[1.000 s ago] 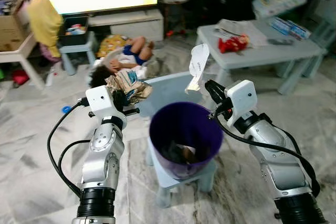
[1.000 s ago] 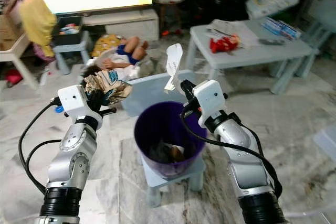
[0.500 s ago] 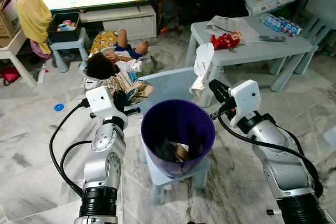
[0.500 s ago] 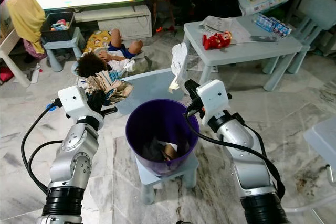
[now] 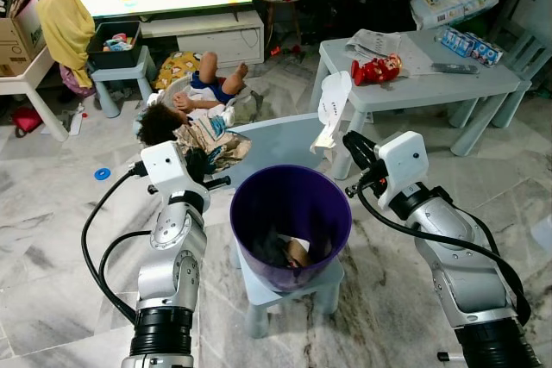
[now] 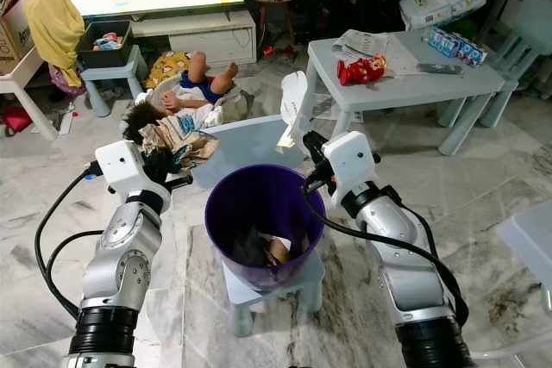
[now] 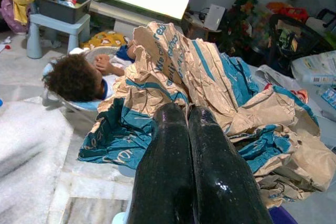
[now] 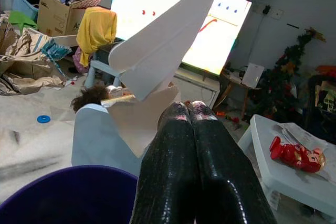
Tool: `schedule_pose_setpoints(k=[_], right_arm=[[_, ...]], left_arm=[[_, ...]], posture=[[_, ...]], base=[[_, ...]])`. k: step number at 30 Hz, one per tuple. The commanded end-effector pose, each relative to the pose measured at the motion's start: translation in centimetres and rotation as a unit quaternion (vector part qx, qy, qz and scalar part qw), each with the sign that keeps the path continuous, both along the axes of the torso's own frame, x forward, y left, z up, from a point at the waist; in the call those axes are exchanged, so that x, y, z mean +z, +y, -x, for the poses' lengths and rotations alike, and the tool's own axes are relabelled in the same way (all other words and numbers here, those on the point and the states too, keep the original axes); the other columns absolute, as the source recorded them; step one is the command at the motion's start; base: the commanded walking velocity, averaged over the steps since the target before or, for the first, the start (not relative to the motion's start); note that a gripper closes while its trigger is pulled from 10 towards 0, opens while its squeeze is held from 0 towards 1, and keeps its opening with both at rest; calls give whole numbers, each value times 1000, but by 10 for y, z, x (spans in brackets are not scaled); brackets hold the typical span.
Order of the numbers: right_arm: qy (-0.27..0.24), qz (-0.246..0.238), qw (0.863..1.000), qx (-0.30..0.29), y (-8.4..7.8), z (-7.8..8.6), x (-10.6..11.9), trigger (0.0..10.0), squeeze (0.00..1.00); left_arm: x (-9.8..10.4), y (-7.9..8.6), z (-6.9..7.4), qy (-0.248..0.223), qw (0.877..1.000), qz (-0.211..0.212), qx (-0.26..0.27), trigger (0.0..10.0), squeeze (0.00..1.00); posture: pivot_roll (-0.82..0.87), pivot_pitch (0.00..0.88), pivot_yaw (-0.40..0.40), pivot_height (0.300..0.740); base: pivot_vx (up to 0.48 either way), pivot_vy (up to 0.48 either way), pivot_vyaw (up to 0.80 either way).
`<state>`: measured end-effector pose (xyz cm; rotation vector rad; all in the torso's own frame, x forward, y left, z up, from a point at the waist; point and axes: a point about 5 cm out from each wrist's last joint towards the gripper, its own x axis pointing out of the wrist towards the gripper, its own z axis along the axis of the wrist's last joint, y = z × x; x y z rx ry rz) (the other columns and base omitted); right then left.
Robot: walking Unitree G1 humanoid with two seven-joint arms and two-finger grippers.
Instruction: Picking trash to rubbish bin
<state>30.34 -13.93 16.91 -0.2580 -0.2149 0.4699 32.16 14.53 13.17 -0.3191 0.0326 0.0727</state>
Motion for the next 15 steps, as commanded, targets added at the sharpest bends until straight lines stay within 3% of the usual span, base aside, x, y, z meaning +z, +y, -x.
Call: schedule_pose_setpoints(k=[1, 15], right_arm=[[-6, 2, 1000, 4, 0, 1, 4, 10000, 0], [-4, 3, 1000, 6, 1, 1, 2, 10000, 0]], left_arm=[[2, -1, -2, -3, 1000, -2, 0, 10000, 0], [1, -1, -1, -1, 1000, -5, -1, 10000, 0]], posture=[[-77, 62, -11, 740], [-74, 59, -9, 740]], base=[[0, -251, 0], [0, -324, 0]])
